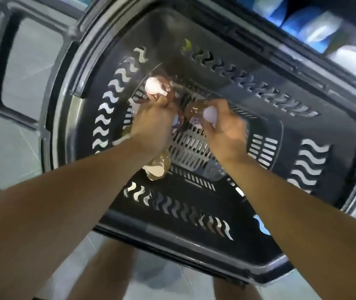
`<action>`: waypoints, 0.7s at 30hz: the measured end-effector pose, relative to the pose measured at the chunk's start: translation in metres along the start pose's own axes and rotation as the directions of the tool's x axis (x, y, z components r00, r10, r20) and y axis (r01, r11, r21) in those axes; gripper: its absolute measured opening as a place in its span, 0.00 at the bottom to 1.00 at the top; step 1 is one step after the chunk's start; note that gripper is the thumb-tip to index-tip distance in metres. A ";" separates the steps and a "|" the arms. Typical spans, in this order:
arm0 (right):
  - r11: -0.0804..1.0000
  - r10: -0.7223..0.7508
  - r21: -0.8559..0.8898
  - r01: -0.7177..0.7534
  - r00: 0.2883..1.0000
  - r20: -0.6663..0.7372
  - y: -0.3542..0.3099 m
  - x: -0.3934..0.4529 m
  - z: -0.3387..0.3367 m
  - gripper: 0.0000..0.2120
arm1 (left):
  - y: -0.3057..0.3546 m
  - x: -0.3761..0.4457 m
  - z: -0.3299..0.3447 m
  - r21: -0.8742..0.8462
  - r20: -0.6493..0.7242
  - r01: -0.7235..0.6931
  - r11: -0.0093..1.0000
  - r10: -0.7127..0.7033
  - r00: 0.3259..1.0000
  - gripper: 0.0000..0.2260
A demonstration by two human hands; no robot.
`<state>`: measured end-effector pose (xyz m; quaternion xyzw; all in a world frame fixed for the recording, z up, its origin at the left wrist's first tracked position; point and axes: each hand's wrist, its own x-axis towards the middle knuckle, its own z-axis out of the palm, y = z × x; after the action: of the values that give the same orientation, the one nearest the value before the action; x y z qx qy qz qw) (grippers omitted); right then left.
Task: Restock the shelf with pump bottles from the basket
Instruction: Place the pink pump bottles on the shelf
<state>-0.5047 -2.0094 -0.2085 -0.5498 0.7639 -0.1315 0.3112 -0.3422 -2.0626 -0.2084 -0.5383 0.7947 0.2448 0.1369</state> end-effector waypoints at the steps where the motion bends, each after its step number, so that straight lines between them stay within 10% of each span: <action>1: 1.000 -0.007 -0.004 0.007 1.000 -0.013 -0.002 -0.010 -0.009 0.14 | 0.002 -0.006 -0.007 -0.030 -0.002 -0.008 1.000 0.008 1.000 0.16; 9: 0.990 0.137 -0.036 -0.138 0.990 -0.018 -0.043 -0.103 -0.130 0.13 | 0.028 -0.072 -0.126 -0.282 -0.144 -0.206 0.937 0.171 0.975 0.07; 21: 0.991 0.083 0.122 -0.053 0.964 -0.253 -0.157 -0.241 -0.367 0.18 | 0.140 -0.223 -0.397 -0.395 -0.315 -0.313 0.864 0.193 0.929 0.28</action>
<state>-0.5650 -1.8960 0.2398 -0.4828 0.8076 -0.2343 0.2446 -0.3679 -2.0572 0.2675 -0.4730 0.7941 0.3593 -0.1287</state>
